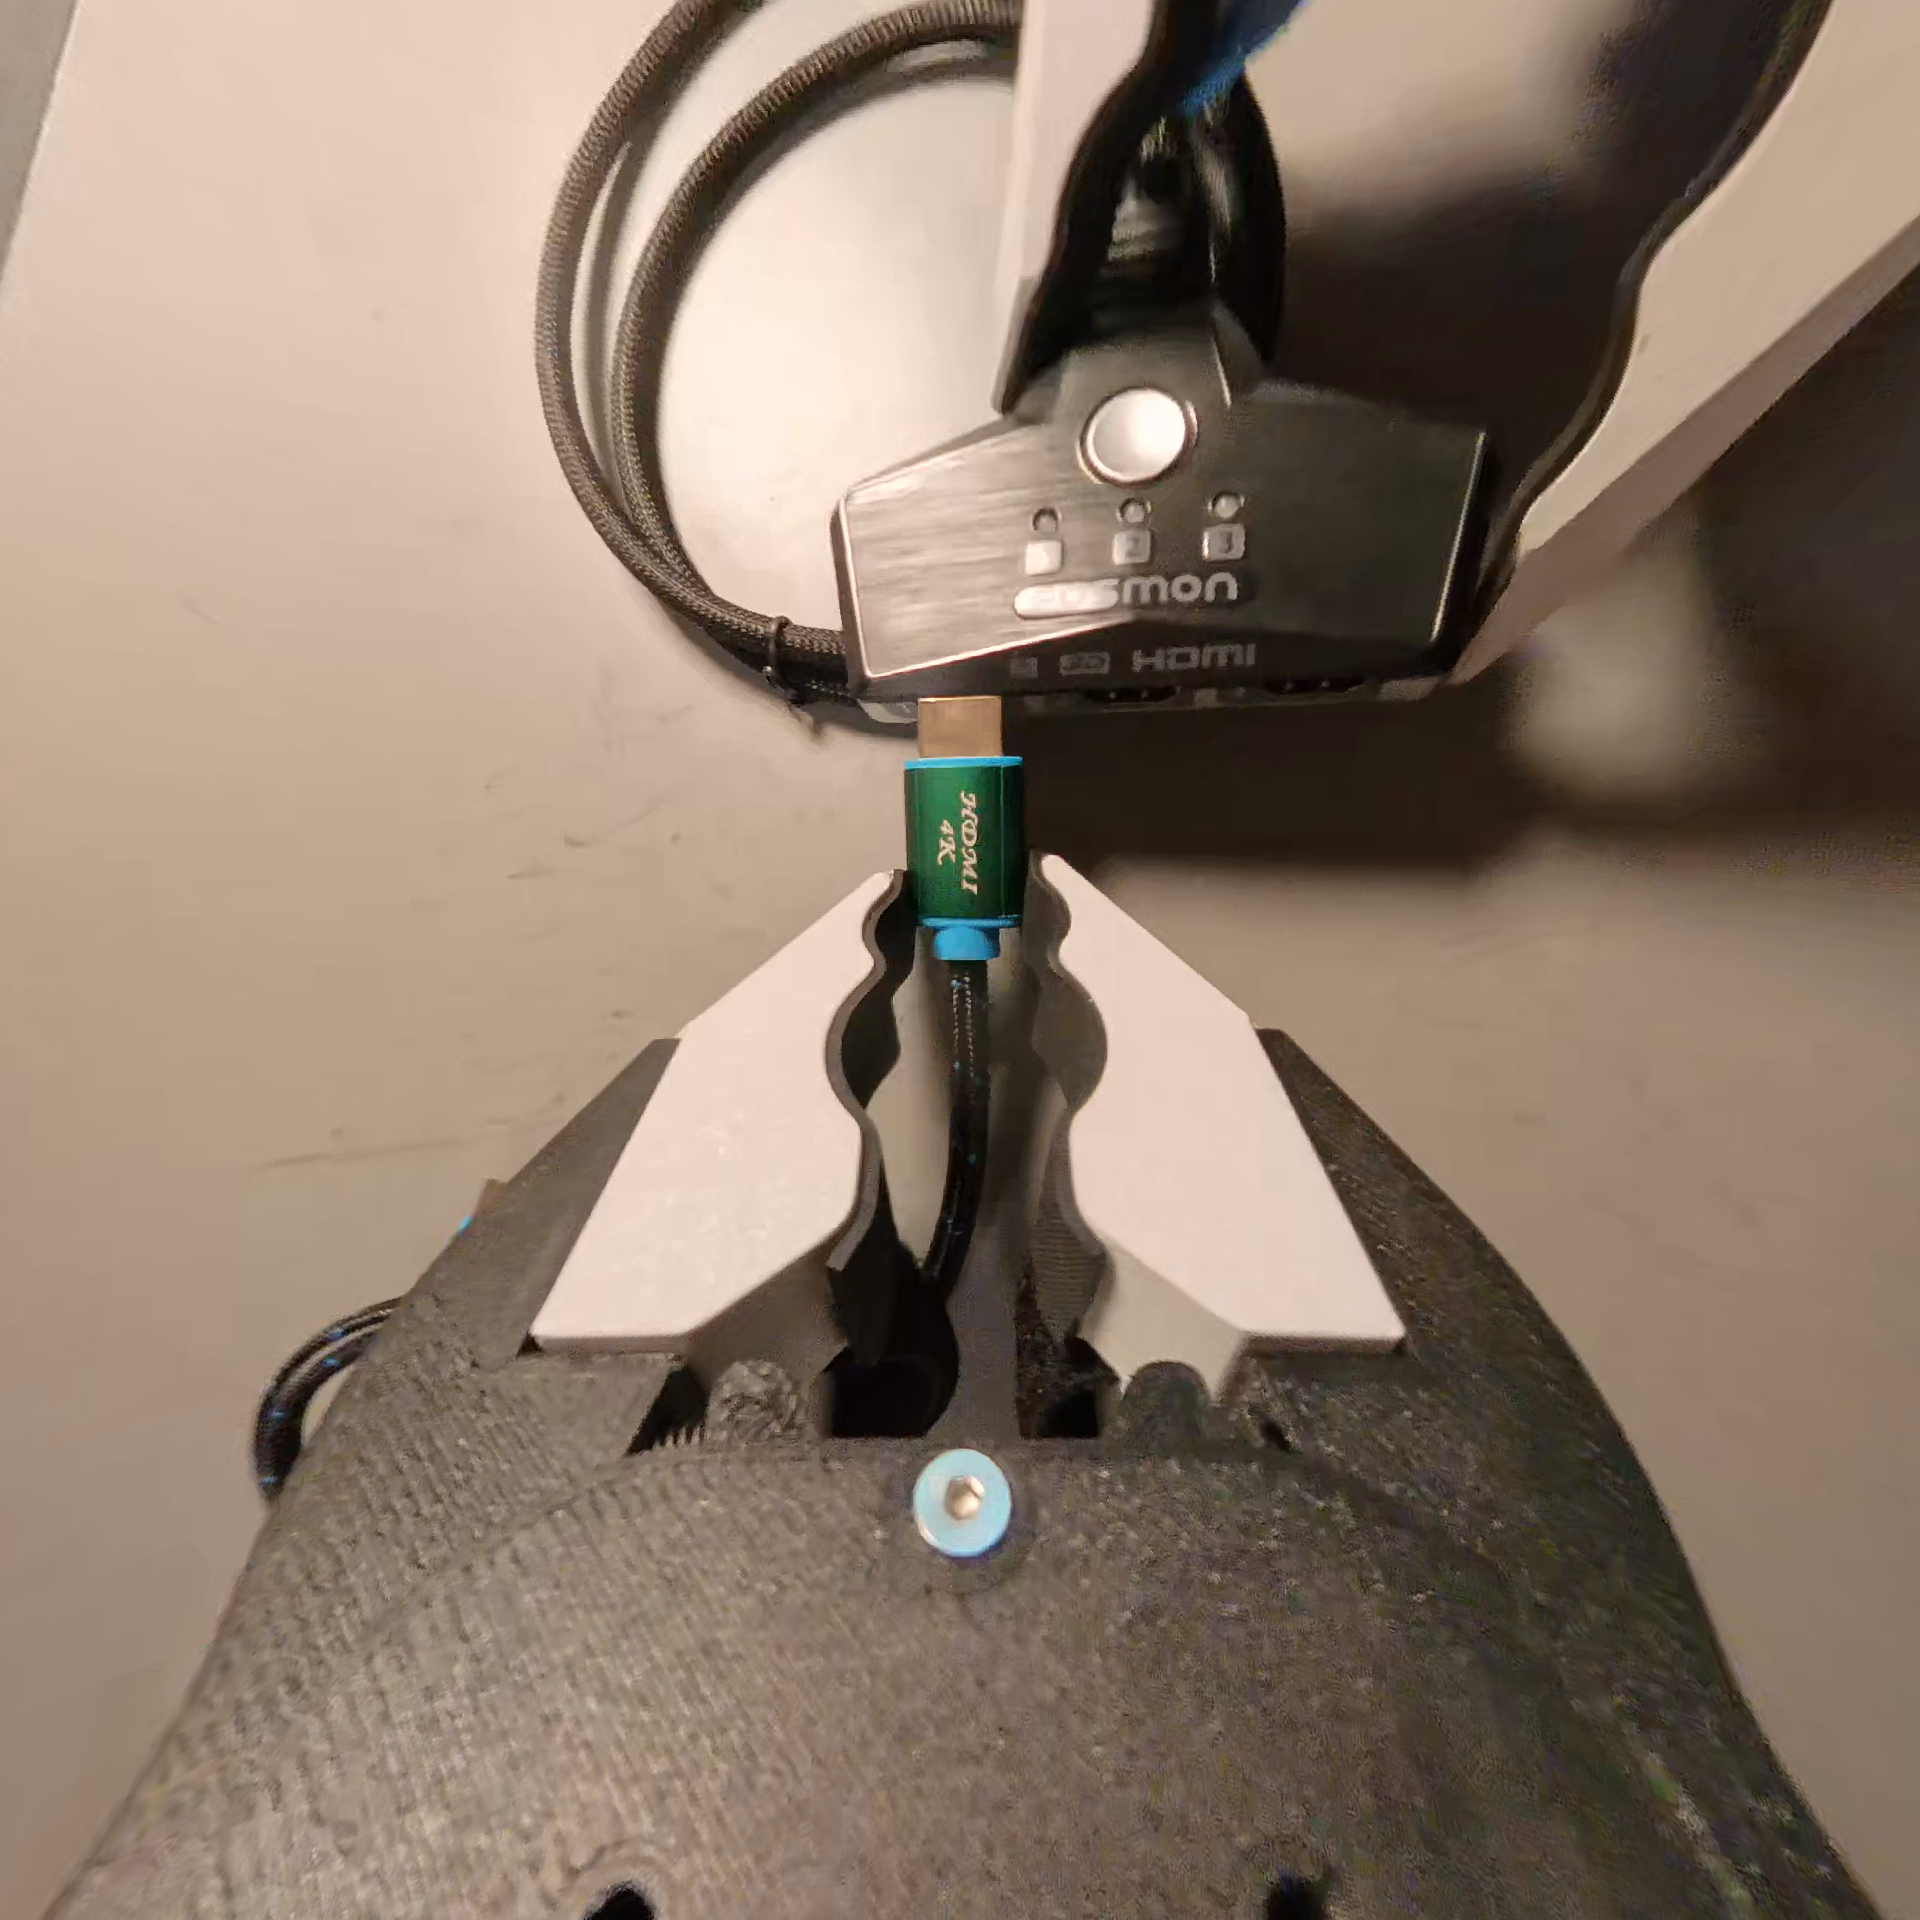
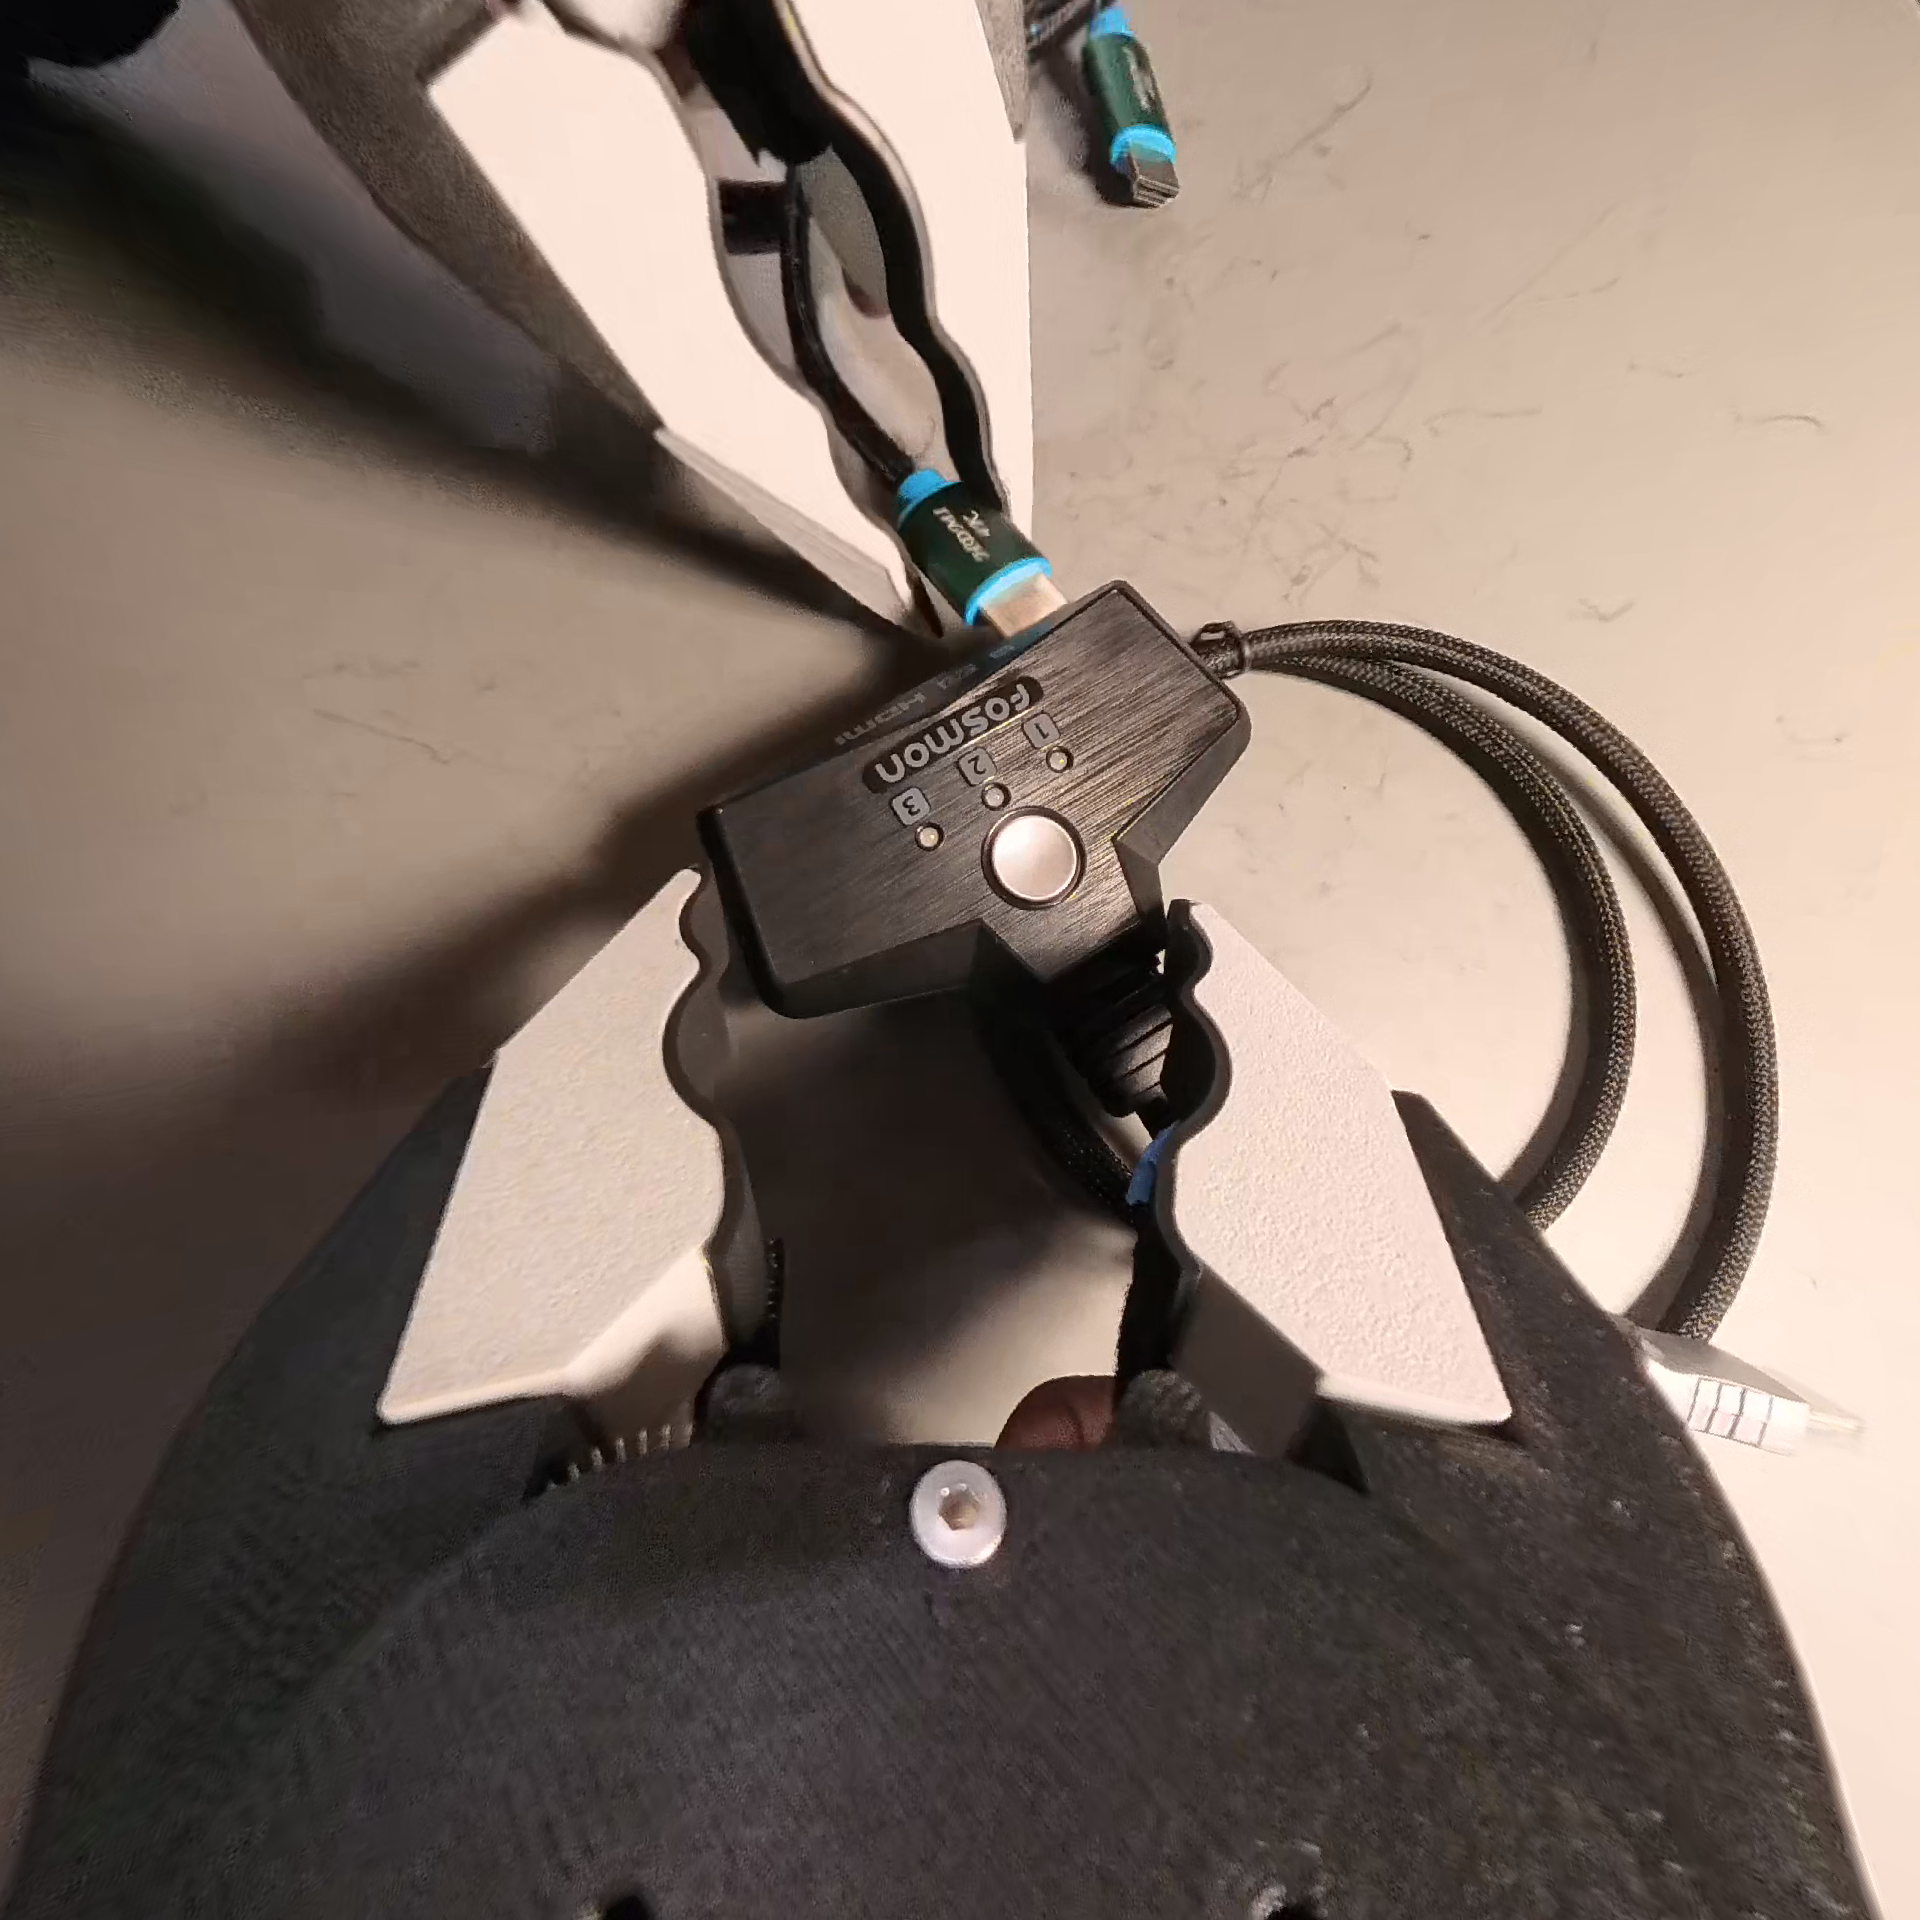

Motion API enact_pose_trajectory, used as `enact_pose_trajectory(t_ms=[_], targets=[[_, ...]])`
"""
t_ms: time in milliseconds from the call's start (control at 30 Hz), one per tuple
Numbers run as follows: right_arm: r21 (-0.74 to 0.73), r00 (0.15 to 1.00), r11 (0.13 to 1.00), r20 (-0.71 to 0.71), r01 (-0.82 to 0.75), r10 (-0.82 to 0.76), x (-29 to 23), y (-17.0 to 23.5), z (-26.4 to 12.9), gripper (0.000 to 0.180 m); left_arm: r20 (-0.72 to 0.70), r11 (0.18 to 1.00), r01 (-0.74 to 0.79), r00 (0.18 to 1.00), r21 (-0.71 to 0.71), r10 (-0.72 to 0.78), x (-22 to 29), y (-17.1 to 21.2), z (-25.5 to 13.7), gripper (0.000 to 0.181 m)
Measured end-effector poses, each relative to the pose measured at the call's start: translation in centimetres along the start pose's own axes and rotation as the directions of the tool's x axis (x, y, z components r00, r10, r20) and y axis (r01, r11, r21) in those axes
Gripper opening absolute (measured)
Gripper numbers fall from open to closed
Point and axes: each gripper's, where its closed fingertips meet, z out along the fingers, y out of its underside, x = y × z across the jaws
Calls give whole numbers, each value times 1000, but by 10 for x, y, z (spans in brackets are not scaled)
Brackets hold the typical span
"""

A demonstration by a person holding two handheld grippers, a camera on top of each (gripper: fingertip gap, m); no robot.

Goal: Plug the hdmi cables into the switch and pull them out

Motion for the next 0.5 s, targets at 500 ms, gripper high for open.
enact_pose_trajectory(t_ms=[500], targets=[[-69, 991, 991, -55, 117, -121, -4, -1, 2, 85, 36, 944, -140, 987, -298, 158, -1, 7, -9, 20]])
